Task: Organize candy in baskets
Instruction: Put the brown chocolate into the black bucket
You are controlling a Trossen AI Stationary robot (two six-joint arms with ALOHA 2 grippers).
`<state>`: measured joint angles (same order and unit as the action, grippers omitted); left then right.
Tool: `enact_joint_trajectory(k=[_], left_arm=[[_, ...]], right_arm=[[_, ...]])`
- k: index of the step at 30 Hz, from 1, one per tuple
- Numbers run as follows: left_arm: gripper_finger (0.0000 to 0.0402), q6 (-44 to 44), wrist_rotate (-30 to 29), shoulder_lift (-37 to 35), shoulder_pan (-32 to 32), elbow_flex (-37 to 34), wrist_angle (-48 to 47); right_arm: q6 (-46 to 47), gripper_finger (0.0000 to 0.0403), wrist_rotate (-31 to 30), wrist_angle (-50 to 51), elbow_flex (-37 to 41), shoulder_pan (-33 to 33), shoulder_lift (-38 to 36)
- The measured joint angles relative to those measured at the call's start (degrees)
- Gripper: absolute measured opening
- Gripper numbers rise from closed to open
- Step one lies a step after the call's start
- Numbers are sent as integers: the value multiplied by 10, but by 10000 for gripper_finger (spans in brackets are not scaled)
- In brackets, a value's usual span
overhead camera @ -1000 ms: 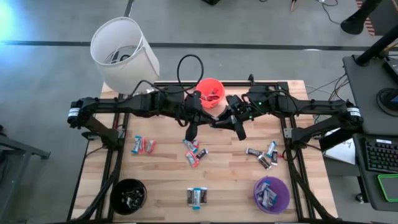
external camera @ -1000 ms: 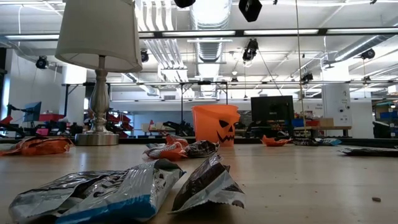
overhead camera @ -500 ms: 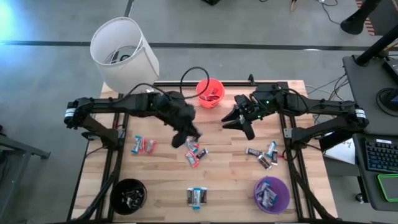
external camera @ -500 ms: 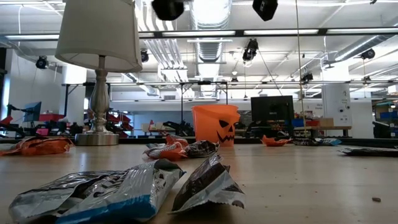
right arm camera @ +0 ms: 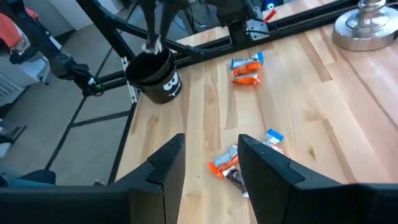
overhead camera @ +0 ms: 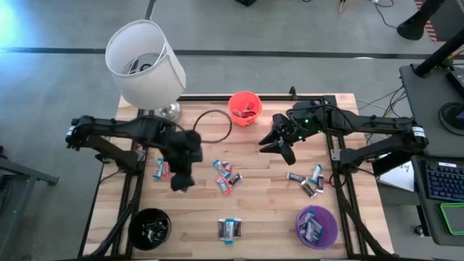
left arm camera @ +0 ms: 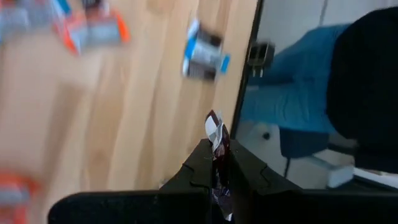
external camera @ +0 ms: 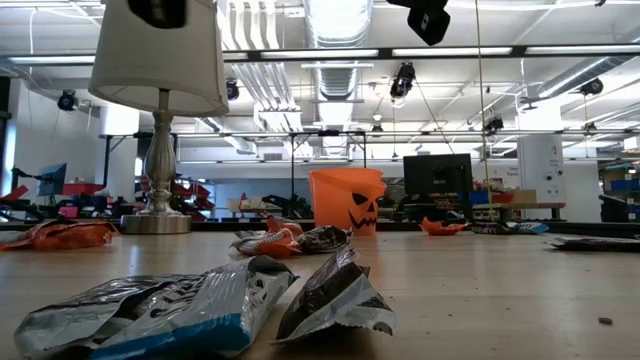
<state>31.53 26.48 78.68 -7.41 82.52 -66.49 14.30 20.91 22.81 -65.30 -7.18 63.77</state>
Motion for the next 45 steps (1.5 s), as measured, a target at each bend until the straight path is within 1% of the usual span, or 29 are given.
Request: enact_joint_trajectory(k=[5,12,16,20,23,27,30,34,38,41,45], left_arm=[[0,95,1,-21,-61,0,-48],[0,248,-7,-45,-150,0,-46],[0,324,-43,-46,-211,0,-44],[0,393,-109,-46,-273,0,-30],[0,457,-140,-46,-313,-3,-29],[0,551,-152,-46,-367,-22,-25],[0,610,-153,-45,-403,-47,7],[0,659,-153,-45,-429,-82,66],[0,671,-155,-45,-436,-115,103],[7,671,-155,-44,-436,-140,105],[29,667,-155,-43,-435,-168,104]], right_arm=[[-13,139,0,13,0,0,1],[-13,139,0,14,0,-1,1],[-13,139,0,14,0,-1,1],[-13,139,0,14,0,-1,1],[-13,139,0,14,0,-1,1],[-13,139,0,14,0,-1,1],[-13,139,0,14,0,-1,1],[-15,139,-1,13,1,-1,1],[-15,139,-1,9,1,-2,1],[-14,139,-1,9,1,-2,1],[-13,139,-1,9,1,-2,1]])
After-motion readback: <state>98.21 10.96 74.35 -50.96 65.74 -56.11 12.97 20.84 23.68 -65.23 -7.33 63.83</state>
